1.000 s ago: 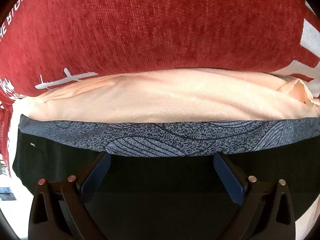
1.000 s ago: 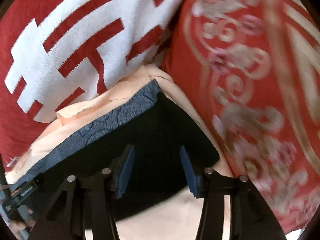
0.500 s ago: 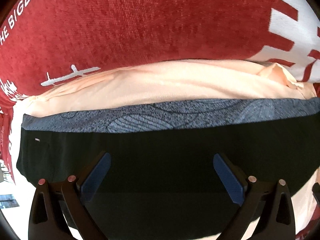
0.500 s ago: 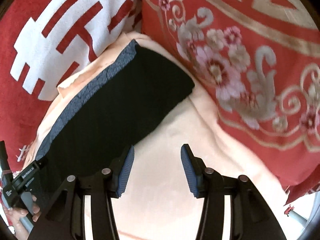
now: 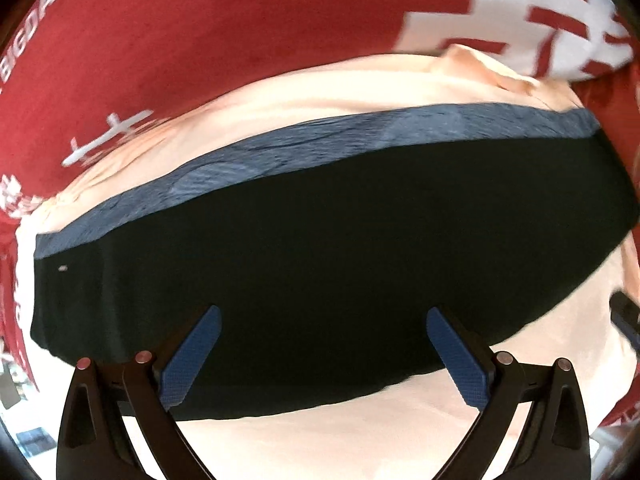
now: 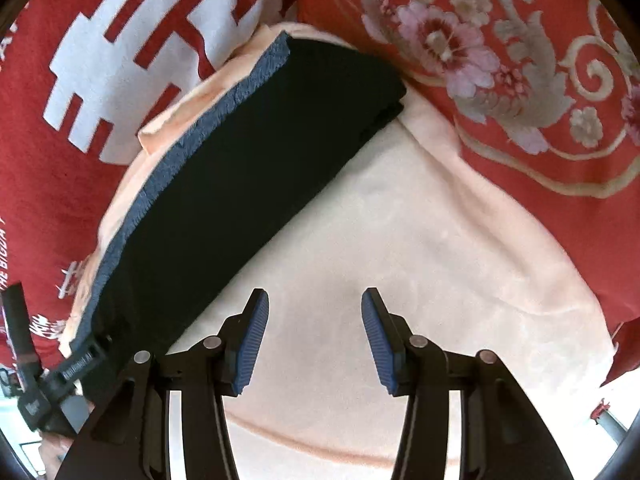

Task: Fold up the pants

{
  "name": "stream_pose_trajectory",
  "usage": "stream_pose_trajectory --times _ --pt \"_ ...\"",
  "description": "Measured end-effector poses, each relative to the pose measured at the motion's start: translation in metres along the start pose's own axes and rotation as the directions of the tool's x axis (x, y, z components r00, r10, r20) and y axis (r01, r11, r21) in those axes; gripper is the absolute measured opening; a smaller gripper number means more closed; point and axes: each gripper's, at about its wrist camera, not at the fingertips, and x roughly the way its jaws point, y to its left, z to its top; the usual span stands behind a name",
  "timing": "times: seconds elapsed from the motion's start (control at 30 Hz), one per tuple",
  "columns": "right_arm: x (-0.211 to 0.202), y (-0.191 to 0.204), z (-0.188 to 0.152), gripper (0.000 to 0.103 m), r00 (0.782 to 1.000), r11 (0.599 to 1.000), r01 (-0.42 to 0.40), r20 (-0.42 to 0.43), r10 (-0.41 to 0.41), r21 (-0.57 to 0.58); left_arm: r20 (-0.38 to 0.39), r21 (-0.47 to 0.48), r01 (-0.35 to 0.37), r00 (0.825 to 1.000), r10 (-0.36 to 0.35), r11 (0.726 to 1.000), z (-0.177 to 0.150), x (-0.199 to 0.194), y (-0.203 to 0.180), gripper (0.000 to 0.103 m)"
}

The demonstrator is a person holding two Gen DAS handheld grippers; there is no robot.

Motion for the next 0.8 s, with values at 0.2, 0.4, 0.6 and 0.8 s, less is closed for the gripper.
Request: stream_pose_trajectory --times 0.2,0.4,0.6,0.8 --pt "-0.013 -0.012 0.023 0.052 0.995 0.997 -0.066 0.08 0.063 0.033 -0.006 0.012 0.001 1.0 -0.001 1.0 0.008 0.006 -0.027 0.103" --pt "0.014 -0.019 0.054 0.008 0.994 0.987 -0.081 0.088 0.07 0.135 0.011 -0.011 -0.005 1.0 0.005 1.0 0.011 0.002 -0.028 0.103" --pt "-0.007 -0.002 0.063 0.007 0.986 0.997 -0.074 0.151 0.073 0.003 0.007 0.009 -0.012 1.0 0.012 1.0 0.014 0.008 -0.04 0.103" --pt "0.001 -0.023 0.058 0.008 0.995 0.997 -0.067 0.081 0.064 0.038 0.009 -0.019 0.019 1.0 -0.019 1.0 0.01 0.009 -0.036 0.103"
